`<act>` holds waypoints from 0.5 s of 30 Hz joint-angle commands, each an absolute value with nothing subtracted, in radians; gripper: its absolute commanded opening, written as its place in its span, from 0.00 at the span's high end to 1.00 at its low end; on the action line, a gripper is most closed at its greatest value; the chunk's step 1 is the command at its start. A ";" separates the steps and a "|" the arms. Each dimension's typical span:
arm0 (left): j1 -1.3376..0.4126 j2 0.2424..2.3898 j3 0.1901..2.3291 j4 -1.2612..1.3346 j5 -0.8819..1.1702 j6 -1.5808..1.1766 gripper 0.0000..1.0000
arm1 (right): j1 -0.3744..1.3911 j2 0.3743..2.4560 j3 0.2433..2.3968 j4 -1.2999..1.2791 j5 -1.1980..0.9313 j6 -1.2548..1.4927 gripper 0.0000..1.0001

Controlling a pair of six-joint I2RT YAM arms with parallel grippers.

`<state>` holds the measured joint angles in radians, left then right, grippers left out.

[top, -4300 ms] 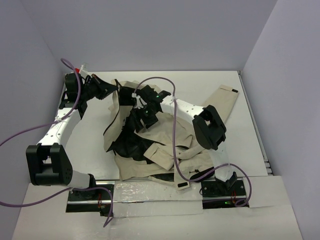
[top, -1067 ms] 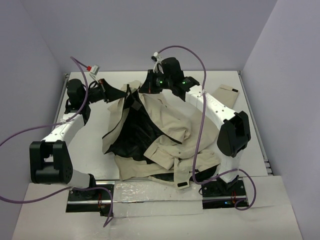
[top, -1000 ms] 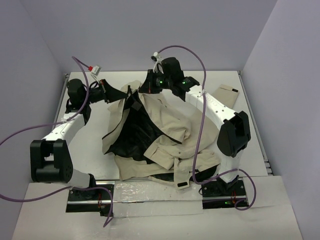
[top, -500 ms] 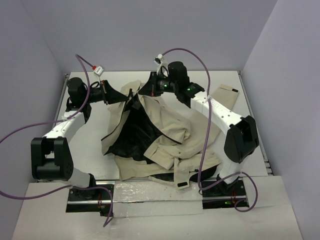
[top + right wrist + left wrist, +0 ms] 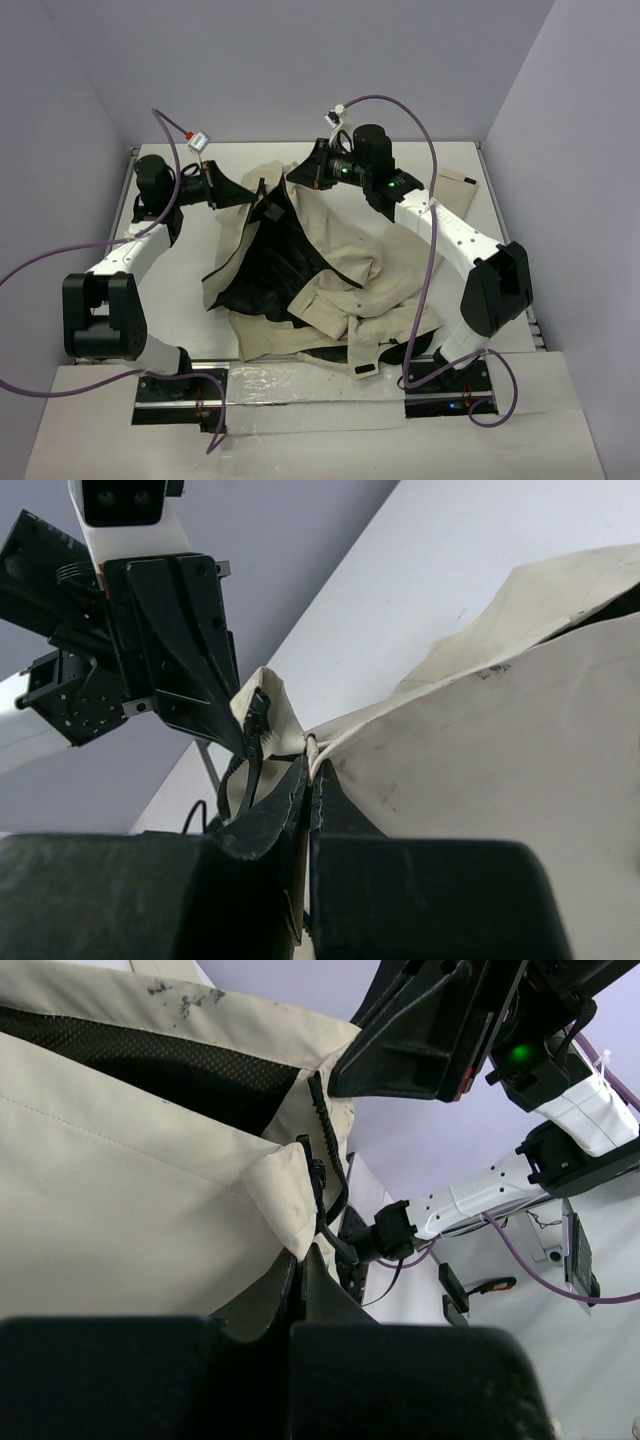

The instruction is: Zip up the jacket

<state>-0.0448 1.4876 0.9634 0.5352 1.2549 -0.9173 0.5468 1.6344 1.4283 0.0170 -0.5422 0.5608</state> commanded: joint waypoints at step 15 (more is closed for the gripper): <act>-0.063 1.457 0.997 0.598 1.294 -0.917 1.00 | 0.581 1.716 1.563 0.051 -0.658 0.530 1.00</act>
